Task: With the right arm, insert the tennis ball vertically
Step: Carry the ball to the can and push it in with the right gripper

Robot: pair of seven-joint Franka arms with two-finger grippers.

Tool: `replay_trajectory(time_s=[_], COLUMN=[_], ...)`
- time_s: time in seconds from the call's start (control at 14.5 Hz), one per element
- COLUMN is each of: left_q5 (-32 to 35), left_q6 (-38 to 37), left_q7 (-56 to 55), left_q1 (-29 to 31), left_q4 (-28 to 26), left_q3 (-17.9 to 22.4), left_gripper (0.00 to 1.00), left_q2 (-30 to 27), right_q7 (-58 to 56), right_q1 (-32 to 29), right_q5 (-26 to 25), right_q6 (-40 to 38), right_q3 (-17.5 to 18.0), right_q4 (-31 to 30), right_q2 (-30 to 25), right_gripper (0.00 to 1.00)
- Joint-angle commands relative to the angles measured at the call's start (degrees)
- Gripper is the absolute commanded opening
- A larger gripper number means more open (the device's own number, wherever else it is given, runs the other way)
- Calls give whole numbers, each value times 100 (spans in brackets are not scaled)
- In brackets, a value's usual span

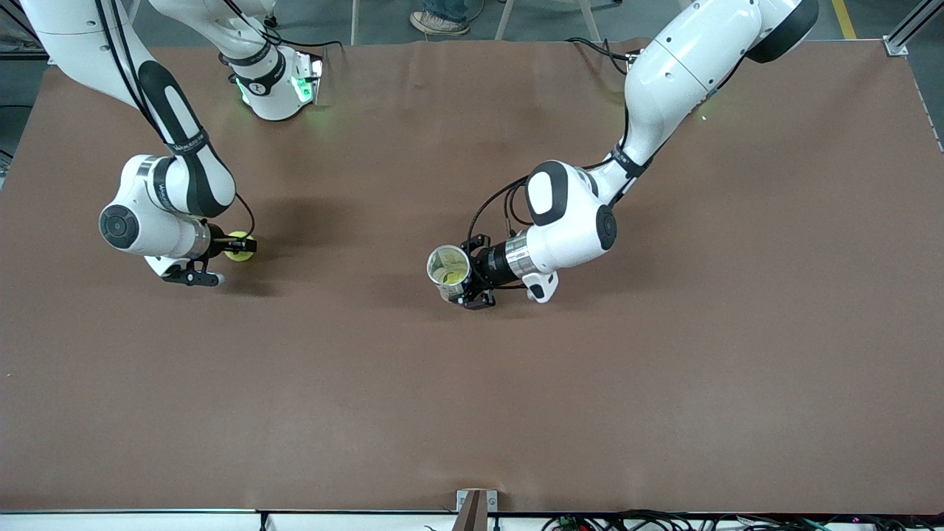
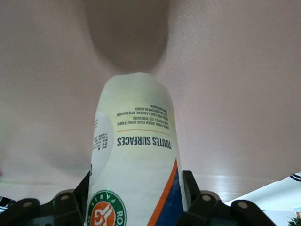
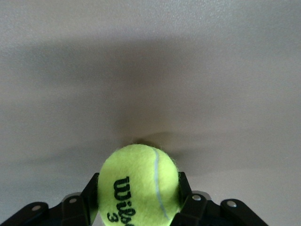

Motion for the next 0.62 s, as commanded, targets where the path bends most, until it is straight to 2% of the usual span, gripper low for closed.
replay_trajectory(time_s=[0.0, 0.14, 0.28, 0.55], left_q5=[-175, -184, -253, -894], left_q6=[65, 117, 231, 477], left_q7=[176, 194, 377, 834], left_q1=[-46, -46, -81, -222], left_q4=[91, 91, 99, 170], left_q3=[-20, -20, -29, -20], left_gripper=[76, 76, 76, 76], left_q2=[100, 204, 284, 284], right_q7=[4, 21, 83, 784], right_q1=[-86, -60, -8, 492], right_q5=[-123, -123, -114, -114], right_q6=[48, -240, -1107, -3331], right_q3=[66, 75, 101, 119], right_q4=[-109, -56, 276, 2040], right_q2=[-60, -147, -593, -763], right_gripper=[42, 41, 40, 41])
